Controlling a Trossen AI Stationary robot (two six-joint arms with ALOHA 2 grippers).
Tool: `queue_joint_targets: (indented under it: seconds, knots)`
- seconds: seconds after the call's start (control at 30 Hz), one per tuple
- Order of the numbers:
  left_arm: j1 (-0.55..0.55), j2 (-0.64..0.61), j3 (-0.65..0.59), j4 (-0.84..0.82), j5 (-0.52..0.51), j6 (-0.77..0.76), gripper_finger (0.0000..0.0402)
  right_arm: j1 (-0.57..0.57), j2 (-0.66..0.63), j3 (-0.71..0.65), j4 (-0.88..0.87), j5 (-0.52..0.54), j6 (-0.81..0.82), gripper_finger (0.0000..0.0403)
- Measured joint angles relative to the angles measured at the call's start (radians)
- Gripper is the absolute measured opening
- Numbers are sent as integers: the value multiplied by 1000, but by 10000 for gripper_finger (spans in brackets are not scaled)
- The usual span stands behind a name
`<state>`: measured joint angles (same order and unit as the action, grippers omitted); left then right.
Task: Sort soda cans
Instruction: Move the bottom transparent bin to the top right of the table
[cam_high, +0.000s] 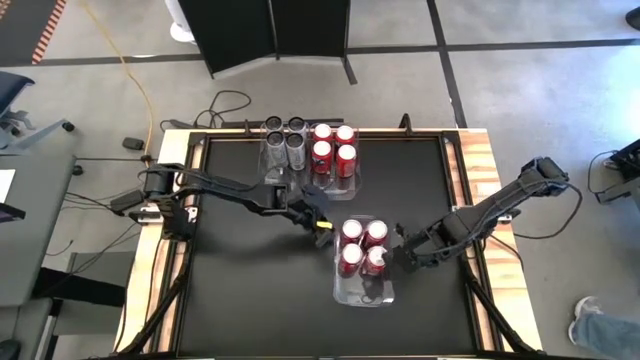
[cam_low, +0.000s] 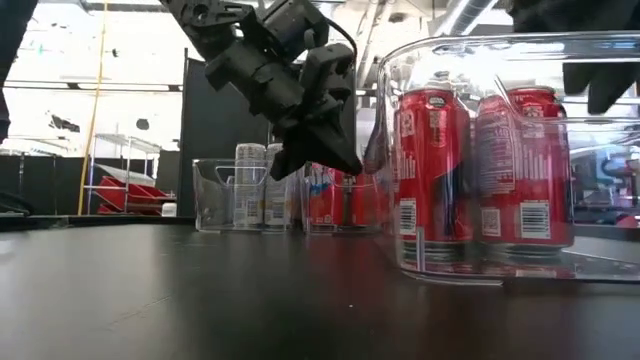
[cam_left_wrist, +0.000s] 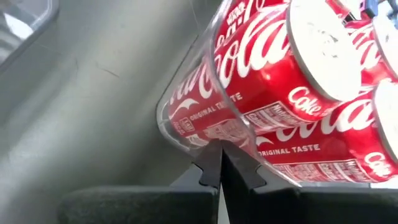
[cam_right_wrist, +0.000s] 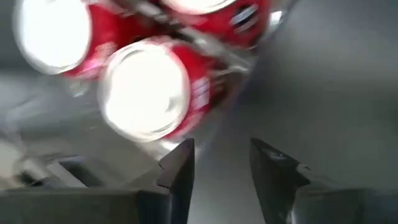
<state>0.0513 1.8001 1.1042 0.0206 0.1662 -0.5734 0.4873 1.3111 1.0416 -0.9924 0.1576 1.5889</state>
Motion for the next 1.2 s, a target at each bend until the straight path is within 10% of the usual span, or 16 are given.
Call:
queue_joint_targets:
  seconds: [0.23, 0.67, 1.2]
  knots:
    - [19, -1, 0, -19, 12, 13, 0, -6, -3, 0, -66, 95, 64, 168]
    - [63, -121, -1, -175, 20, 113, 0, -320, -63, 19, -113, 23, -341, 96]
    - [87, -291, -2, -456, -82, 244, 0, -418, 53, 18, -65, -26, -556, 86]
